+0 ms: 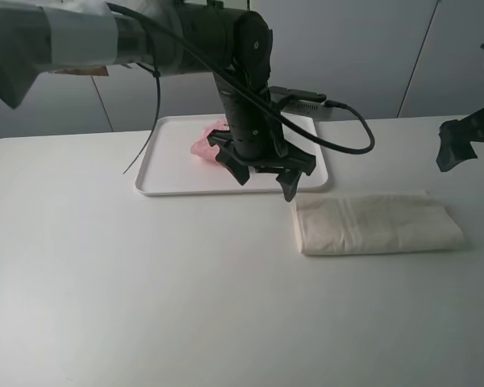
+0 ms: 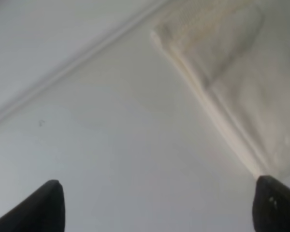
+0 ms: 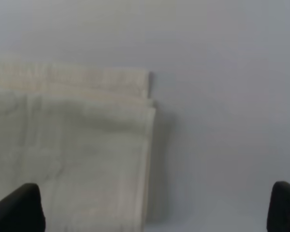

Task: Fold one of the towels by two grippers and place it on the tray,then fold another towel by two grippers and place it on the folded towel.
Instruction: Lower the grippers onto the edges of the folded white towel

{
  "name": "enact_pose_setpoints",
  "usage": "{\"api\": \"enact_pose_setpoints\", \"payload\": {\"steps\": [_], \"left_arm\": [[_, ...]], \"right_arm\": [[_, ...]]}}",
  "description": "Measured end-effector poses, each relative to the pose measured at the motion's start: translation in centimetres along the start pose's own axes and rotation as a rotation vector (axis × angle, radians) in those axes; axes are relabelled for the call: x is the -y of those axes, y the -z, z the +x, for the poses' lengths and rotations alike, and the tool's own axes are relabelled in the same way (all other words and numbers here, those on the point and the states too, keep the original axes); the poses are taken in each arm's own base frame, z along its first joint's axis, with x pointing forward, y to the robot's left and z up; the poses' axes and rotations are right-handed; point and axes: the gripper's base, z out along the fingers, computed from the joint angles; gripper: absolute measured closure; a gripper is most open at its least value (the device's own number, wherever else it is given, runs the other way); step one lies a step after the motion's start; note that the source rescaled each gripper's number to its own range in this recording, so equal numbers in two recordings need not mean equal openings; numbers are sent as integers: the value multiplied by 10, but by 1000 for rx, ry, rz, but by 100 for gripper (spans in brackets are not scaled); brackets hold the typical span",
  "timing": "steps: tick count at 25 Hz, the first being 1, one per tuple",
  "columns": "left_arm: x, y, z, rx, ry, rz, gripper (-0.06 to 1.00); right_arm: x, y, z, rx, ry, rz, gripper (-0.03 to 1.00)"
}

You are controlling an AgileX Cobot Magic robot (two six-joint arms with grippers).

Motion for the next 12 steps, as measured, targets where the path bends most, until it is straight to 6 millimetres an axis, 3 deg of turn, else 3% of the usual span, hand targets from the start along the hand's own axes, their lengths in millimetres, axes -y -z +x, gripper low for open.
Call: {"api": "enact_pose_setpoints", "payload": {"steps": [6,12], "left_arm": [[2,-31,5,-128,54,27,-5],[8,-33,0,-76,151,68,-5]], "right_arm": [[-2,-20,5,-120,-23,-4,-3],[-3,-41,6,-173,-11,-6,-3]]}}
